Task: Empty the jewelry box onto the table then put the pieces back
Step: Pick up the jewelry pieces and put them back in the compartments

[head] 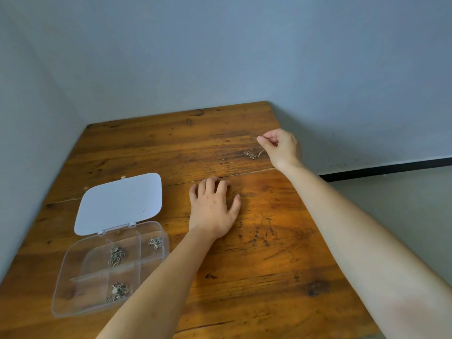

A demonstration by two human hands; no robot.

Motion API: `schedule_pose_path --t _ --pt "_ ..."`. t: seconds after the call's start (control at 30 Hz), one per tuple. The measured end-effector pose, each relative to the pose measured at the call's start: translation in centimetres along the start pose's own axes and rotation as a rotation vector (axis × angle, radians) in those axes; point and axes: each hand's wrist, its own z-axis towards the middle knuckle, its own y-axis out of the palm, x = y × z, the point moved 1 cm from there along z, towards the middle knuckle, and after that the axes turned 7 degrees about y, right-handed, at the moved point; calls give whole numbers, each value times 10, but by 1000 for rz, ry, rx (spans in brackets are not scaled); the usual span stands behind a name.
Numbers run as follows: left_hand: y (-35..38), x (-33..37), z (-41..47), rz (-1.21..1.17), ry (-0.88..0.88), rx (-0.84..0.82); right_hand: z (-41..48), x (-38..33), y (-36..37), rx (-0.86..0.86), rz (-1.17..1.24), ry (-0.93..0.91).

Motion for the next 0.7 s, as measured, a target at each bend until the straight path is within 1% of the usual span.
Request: schedule_pose_path --t 0.1,0.27,0.4,0.53,0.63,0.7 --pt "1 0 0 -2 -1 3 -8 20 -2 13 -62 46" --pt "0 1 0 -7 0 4 -29 40 -4 -60 -211 42" --pt "-3 2 1 -3 -15 -28 -41 37 -10 -148 -297 50" --pt "-9 3 1 -7 -28 -96 -60 31 -27 -255 -335 48" --pt "-21 4 -1 -28 -30 -150 -82 27 -42 -271 -333 51" --pt "-34 7 -9 -46 -7 -112 -97 24 -46 -265 -344 33"
